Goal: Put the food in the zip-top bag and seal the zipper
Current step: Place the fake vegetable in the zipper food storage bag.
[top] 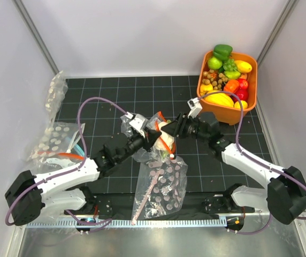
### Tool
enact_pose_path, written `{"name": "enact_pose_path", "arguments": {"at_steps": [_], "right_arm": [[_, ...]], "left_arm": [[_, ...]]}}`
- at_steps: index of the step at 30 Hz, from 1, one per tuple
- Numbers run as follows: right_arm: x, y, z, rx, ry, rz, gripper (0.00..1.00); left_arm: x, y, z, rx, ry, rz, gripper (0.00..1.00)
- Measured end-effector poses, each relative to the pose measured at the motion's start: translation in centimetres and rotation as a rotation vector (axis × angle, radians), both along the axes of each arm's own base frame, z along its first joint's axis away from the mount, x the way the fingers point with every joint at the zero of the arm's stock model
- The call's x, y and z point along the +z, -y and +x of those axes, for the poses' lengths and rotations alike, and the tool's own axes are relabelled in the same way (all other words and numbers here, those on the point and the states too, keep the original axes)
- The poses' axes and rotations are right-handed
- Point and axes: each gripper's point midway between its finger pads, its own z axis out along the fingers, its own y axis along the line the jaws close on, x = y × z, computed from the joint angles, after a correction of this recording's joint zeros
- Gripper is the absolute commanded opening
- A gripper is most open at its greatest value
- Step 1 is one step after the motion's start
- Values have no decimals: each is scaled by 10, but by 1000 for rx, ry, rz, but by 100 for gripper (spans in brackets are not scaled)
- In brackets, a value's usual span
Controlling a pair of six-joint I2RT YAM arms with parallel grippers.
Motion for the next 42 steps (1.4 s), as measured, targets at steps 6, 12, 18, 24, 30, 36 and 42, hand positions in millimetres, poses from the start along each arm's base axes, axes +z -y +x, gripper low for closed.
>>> {"name": "enact_pose_path", "arguments": {"at_steps": [6, 12, 18, 24, 30, 36, 42], "right_arm": [[-7, 6, 13, -66, -22, -53, 1], [-48, 31, 29, -209, -110, -170, 1], [-61, 39, 30, -235, -192, -110, 1], [-72, 29, 40, -181, -304, 58, 1], [-77, 20, 36, -137, -354, 113, 1], [-56, 8, 34, -67, -332, 203, 1], [-39, 7, 33, -14, -324, 292, 1]], "left_arm": [[-25, -6, 28, 114, -55, 37, 0], [-72, 25, 53, 99, -168, 185, 0], [-81, 28, 51, 77, -187, 203, 0], [-85, 26, 41, 40, -178, 192, 0], [-88, 42, 27, -84, -186, 193, 0], [-80, 58, 9, -222, -176, 153, 0], [-68, 65, -4, -301, -156, 88, 0]]}}
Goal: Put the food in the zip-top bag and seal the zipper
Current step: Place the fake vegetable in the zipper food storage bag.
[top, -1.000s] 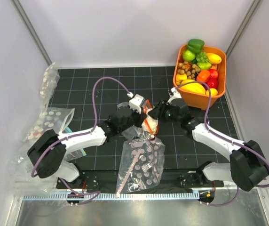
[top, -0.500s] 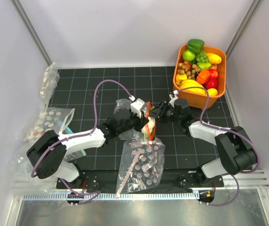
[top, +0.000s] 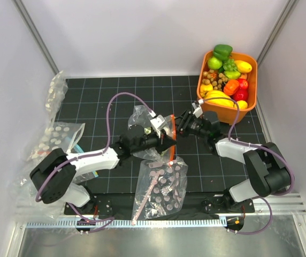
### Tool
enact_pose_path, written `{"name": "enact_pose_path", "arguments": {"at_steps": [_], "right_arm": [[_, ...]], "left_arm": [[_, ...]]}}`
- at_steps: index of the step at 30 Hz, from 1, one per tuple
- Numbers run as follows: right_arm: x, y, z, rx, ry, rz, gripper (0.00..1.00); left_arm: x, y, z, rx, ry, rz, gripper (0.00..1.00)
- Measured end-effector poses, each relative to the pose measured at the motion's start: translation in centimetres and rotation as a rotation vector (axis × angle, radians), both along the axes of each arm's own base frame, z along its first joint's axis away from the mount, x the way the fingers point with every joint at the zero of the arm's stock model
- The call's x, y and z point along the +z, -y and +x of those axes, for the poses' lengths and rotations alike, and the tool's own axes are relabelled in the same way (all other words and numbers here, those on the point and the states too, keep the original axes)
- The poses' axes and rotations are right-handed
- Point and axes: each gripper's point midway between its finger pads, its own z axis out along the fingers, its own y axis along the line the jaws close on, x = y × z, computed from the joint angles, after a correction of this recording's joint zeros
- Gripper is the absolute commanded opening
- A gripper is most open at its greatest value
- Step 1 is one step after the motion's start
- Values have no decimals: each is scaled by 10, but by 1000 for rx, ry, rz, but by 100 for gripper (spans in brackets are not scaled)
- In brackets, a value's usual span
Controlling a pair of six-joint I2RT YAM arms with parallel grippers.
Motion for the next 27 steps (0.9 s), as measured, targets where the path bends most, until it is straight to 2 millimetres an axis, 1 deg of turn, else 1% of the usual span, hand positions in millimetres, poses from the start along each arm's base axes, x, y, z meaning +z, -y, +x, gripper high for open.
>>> {"name": "enact_pose_path", "arguments": {"at_steps": [5, 8, 10, 15, 20, 23, 24, 26, 27], "right_arm": [[18, 7, -1, -6, 38, 46, 1], [30, 13, -1, -17, 71, 61, 1], [36, 14, 0, -22, 90, 66, 1], [44, 16, 2, -31, 121, 84, 1], [47, 10, -4, -5, 149, 89, 1], [42, 0, -13, 18, 178, 41, 6], [39, -4, -17, 25, 182, 12, 11], [34, -10, -25, 30, 202, -44, 16], [34, -12, -29, 34, 215, -66, 22]], "left_arm": [[14, -9, -6, 10, -4, -62, 0], [24, -15, 1, 60, -1, -84, 0], [26, -17, 5, 81, -17, -94, 0], [29, -20, 10, 79, -73, -123, 0], [34, -14, 1, -3, -124, -153, 0], [36, -12, -7, -50, -146, -165, 0], [38, -11, -10, -68, -149, -170, 0], [45, -9, -16, -104, -155, -196, 0], [48, -8, -18, -119, -155, -209, 0]]}}
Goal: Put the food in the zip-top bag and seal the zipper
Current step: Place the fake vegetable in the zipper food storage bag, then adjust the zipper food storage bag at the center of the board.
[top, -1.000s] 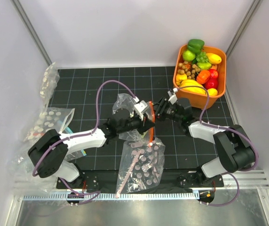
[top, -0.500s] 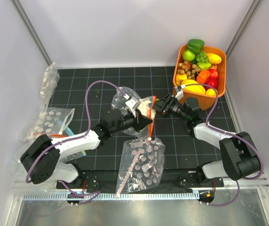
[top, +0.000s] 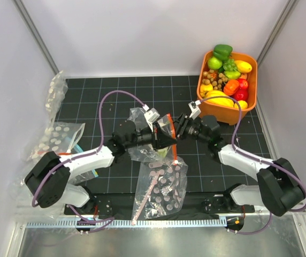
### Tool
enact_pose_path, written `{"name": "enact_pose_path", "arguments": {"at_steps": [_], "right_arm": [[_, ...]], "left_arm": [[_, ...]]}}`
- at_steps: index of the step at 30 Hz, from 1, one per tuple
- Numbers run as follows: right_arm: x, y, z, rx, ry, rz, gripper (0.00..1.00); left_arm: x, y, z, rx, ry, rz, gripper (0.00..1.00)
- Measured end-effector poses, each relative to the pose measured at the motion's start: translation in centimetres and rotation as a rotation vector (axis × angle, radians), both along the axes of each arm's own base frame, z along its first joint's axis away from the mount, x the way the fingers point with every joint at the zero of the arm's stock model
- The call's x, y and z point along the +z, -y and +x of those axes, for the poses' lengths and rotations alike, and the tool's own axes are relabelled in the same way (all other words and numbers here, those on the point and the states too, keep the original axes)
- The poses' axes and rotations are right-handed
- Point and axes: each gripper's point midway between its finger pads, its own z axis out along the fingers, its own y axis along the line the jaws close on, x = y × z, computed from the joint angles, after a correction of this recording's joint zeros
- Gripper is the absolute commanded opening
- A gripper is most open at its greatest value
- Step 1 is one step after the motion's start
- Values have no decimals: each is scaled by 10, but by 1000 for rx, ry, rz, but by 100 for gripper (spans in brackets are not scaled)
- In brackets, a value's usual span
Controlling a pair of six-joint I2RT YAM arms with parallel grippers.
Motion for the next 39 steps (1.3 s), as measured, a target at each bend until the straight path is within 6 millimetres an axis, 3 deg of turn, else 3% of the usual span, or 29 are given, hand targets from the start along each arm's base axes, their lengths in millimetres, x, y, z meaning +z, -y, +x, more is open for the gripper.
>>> {"name": "enact_pose_path", "arguments": {"at_steps": [2, 5, 6, 9, 12, 17, 20, 28, 33, 39], "right_arm": [[0, -1, -3, -9, 22, -30, 29], [-5, 5, 1, -43, 33, -78, 49], [-8, 7, 2, -54, 30, -91, 60], [-15, 15, 5, -95, 25, -143, 72], [-13, 23, 6, -132, 35, -180, 78], [5, 34, 7, -181, 89, -204, 79], [13, 38, 9, -200, 114, -215, 72], [7, 50, 17, -255, 82, -304, 61], [-15, 46, 24, -245, 21, -351, 59], [-51, 44, 25, -224, -70, -410, 58]], "left_arm": [[5, 0, -5, -25, 2, -22, 0], [8, -5, -8, -17, 14, -38, 0], [9, -7, -8, -5, 17, -41, 0], [16, -14, -1, 58, 29, -52, 0], [22, -22, 12, 135, 33, -59, 0], [11, -37, 33, 242, -3, -43, 0], [4, -40, 37, 273, -19, -22, 0], [-2, -44, 44, 319, -24, 2, 0], [3, -54, 46, 360, 3, 10, 0], [26, -70, 45, 418, 62, -23, 0]]}}
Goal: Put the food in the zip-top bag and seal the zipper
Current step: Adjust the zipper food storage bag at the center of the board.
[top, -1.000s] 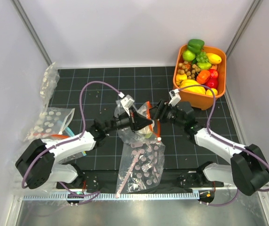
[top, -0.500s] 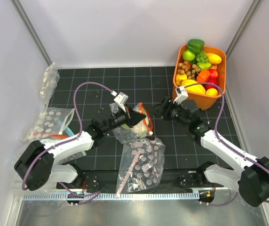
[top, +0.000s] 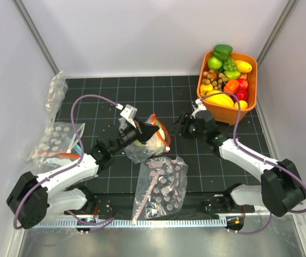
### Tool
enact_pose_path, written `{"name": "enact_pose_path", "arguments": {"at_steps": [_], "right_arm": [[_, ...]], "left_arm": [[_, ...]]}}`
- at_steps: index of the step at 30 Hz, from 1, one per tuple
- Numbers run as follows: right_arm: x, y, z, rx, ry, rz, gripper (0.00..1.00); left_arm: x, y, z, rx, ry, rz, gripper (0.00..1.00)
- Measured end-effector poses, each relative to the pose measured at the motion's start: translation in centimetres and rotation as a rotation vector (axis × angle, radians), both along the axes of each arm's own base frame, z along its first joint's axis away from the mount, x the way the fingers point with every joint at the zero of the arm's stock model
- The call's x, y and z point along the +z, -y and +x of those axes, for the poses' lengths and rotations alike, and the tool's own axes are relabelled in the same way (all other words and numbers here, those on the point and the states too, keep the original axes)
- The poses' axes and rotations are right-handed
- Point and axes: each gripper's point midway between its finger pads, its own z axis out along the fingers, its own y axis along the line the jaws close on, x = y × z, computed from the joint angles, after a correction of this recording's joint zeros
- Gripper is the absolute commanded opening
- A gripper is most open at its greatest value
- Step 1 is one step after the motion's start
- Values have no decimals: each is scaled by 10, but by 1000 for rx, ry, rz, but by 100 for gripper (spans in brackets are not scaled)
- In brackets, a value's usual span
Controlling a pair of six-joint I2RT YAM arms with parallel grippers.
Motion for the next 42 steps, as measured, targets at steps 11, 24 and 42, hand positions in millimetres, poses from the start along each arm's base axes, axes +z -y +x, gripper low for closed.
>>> {"name": "enact_pose_path", "arguments": {"at_steps": [11, 24, 42], "right_arm": [[-22, -29, -4, 100, -107, 94, 51], [-24, -47, -11, 177, -169, 176, 1], [104, 38, -16, -145, 298, -88, 1]], "left_arm": [[5, -9, 2, 44, 25, 3, 0], [6, -18, 6, 91, 35, 17, 0], [-16, 1, 25, 104, -187, 155, 0]]}}
